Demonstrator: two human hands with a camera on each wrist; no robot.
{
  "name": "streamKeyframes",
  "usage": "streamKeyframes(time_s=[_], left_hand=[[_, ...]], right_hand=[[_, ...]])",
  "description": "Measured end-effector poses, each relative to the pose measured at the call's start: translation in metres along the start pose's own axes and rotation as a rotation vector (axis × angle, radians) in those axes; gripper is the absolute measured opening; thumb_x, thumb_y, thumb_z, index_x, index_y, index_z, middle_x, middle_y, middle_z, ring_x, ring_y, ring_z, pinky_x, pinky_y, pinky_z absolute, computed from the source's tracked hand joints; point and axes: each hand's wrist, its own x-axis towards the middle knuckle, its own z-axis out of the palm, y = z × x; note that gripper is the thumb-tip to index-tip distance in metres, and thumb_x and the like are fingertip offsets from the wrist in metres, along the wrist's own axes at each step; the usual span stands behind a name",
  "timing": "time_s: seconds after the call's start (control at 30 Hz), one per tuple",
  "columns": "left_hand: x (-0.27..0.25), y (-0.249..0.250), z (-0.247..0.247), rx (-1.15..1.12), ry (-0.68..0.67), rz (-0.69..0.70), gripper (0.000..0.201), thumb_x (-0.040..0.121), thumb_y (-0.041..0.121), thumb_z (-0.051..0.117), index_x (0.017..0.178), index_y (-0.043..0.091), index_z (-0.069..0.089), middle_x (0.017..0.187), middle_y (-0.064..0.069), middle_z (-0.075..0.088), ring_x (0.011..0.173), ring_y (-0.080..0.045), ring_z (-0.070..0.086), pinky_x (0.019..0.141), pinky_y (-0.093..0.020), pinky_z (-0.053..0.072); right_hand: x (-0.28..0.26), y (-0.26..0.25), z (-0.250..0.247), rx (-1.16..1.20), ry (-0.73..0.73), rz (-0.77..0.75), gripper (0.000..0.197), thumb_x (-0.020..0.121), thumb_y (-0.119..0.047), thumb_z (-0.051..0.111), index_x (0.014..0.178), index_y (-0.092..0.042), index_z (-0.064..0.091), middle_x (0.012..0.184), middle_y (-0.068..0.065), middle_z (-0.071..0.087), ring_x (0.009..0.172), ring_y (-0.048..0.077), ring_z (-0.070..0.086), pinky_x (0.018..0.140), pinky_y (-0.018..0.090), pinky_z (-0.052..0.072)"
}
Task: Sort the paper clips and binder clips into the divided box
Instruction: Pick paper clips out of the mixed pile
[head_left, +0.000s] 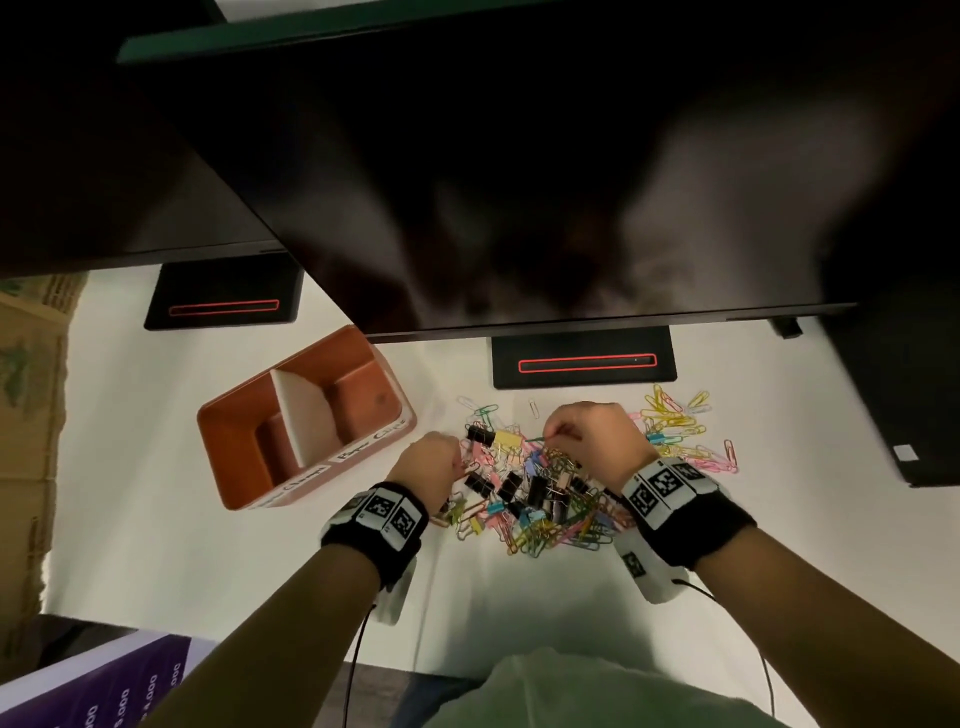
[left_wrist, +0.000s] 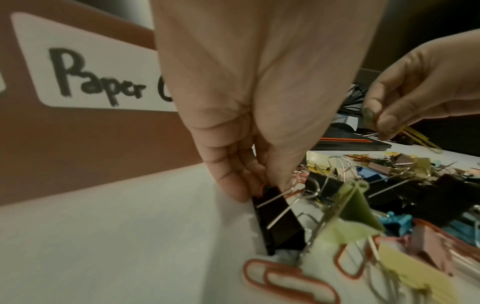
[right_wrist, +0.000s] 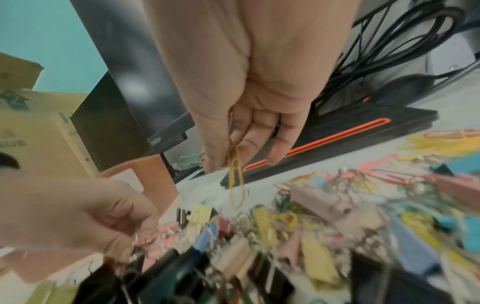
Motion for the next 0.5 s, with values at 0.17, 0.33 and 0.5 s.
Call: streamKeyframes(time_s=[0.17, 0.33, 0.5], left_hand=[[-0.017, -0.005, -0.010, -0.070, 0.033, 0.081, 0.011, 0.090, 0.011, 0.049, 0.088, 0.009, 0.060, 0.097, -0.010, 0.059, 0.084, -0.022, 0.056, 0.071, -0.024, 0.040], [-0.062, -0.017, -0.064, -0.313, 0.269, 0.201, 0.006, 0.088, 0.015, 0.059, 0.085, 0.011, 0.062, 0.077, 0.001, 0.060, 0.068, -0.014, 0.057, 0.061, -0.019, 0.041], [-0.080, -0.062, -0.124, -0.430, 0.398, 0.100, 0.004, 0.086, 0.017, 0.061, 0.082, 0.018, 0.061, 0.072, 0.006, 0.062, 0.066, -0.007, 0.058, 0.063, -0.021, 0.046]], right_hand=[[-0.002, -0.027, -0.006, 0.081, 0.124, -0.003, 0.009, 0.085, -0.012, 0.065, 0.091, -0.014, 0.071, 0.094, 0.003, 0.072, 0.086, 0.016, 0.067, 0.087, 0.030, 0.053], [0.015, -0.085, -0.012, 0.141, 0.192, -0.065, 0.008, 0.083, -0.010, 0.067, 0.089, -0.010, 0.072, 0.091, 0.003, 0.072, 0.082, 0.014, 0.066, 0.084, 0.021, 0.049], [0.059, -0.146, 0.010, 0.203, 0.218, -0.123, 0.006, 0.079, -0.009, 0.069, 0.085, -0.010, 0.072, 0.084, 0.002, 0.071, 0.068, 0.006, 0.058, 0.070, 0.004, 0.042]])
